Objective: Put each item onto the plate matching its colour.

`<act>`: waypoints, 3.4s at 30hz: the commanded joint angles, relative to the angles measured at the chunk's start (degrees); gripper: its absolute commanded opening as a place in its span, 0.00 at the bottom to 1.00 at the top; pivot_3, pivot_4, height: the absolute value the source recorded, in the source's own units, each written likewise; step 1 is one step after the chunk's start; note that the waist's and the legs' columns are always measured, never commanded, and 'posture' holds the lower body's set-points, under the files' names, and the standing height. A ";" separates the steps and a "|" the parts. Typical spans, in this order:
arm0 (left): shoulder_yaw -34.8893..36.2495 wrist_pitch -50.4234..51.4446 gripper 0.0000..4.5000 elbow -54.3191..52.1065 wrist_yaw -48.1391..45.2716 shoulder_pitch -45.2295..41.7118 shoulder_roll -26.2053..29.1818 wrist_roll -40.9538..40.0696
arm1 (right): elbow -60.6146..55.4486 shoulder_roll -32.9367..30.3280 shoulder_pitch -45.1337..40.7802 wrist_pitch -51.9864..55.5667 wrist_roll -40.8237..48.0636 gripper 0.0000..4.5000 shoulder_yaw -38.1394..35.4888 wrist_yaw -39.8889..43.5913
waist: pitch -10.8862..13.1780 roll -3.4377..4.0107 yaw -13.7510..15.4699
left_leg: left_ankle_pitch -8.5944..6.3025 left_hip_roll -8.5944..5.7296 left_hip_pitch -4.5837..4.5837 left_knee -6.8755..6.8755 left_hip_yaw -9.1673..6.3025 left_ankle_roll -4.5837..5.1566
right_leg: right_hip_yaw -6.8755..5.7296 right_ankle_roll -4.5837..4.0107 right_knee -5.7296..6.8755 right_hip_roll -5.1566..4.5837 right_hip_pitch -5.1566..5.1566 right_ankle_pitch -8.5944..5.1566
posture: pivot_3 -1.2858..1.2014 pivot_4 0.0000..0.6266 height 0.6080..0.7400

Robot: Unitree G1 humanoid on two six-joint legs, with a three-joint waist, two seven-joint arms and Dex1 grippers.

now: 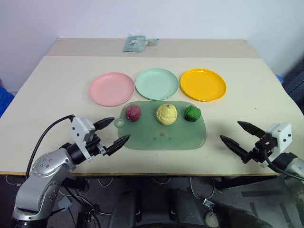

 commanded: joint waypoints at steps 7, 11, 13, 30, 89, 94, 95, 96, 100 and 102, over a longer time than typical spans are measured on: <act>-1.28 11.09 1.00 -9.40 9.50 -8.05 -0.16 -5.33 | -2.51 -0.54 -0.48 0.46 0.71 0.99 -1.13 0.86 | 0.00 -0.01 0.74 | 0.01 -0.01 0.00 0.03 0.01 0.01 | 0.00 0.00 0.00 0.08 0.02 0.00 | 0.52 0.24 1.00; -1.30 16.50 1.00 -9.84 15.12 -10.90 -0.74 -6.29 | -1.81 -0.74 -2.12 0.58 0.46 0.99 -0.07 1.46 | 0.00 -0.01 0.93 | 0.02 -0.01 0.01 0.04 0.02 0.02 | -0.02 0.01 0.01 0.20 0.02 0.00 | 0.52 0.24 1.00; -1.11 17.76 1.00 -9.46 16.78 -11.48 -0.81 -5.96 | -2.00 -0.63 -2.89 0.88 0.64 0.99 0.36 1.58 | 0.00 -0.02 1.05 | 0.02 -0.01 0.01 0.05 0.03 0.02 | -0.02 0.01 0.02 0.21 0.03 0.00 | 0.52 0.24 1.00; -0.93 25.45 1.00 0.94 30.42 -20.30 -9.41 -3.48 | -2.13 -0.53 -11.45 3.65 2.97 0.99 5.95 5.42 | 0.01 -0.15 1.28 | 0.03 -0.04 0.01 0.15 0.00 0.04 | -0.04 0.03 0.05 0.28 0.09 0.00 | 0.52 0.24 1.00; 9.70 15.09 0.99 32.88 31.61 -42.43 -23.73 -2.18 | 1.29 3.46 -28.12 3.57 1.70 1.00 17.52 5.11 | 0.02 -0.25 1.10 | -0.03 -0.13 -0.04 0.23 -0.04 0.15 | -0.10 0.31 0.09 0.22 0.12 0.16 | 0.52 0.24 1.00; 5.84 17.16 0.99 17.86 16.62 -31.07 -15.68 -7.35 | 3.28 6.21 -32.17 5.76 -1.26 1.00 21.98 1.31 | 0.01 -0.23 0.52 | -0.03 -0.08 0.00 0.19 -0.01 0.13 | -0.10 0.25 0.15 0.21 0.08 0.13 | 0.52 0.24 1.00; 5.14 17.36 0.99 15.19 13.36 -28.75 -13.77 -8.49 | 3.88 6.76 -33.07 5.95 -2.17 1.00 22.80 0.52 | 0.01 -0.22 -0.12 | -0.02 -0.05 0.00 0.19 0.00 0.11 | -0.09 0.18 0.15 0.21 0.08 0.10 | 0.52 0.24 1.00; 4.68 17.52 0.99 13.23 10.85 -26.78 -12.07 -9.47 | 4.39 7.21 -33.75 6.08 -2.76 1.00 23.40 0.12 | 0.00 -0.20 -0.19 | -0.02 -0.04 0.00 0.16 0.01 0.08 | -0.09 0.11 0.17 0.20 0.04 0.06 | 0.52 0.24 1.00; 5.52 16.03 0.99 5.25 -5.61 -15.88 -1.56 -13.66 | 8.20 9.68 -37.51 7.34 -5.16 1.00 26.96 -1.16 | 0.00 -0.21 -0.26 | 0.00 -0.05 -0.01 0.13 -0.03 0.02 | -0.10 0.05 0.16 0.06 0.02 0.05 | 0.52 0.24 1.00; 6.16 13.53 0.99 3.71 -11.72 -11.55 3.00 -13.01 | 10.26 10.84 -39.08 7.96 -6.30 1.00 28.73 -1.23 | -0.02 -0.15 -0.58 | -0.02 -0.04 -0.01 0.06 0.01 -0.01 | -0.09 0.03 0.11 -0.04 -0.04 0.05 | 0.52 0.24 1.00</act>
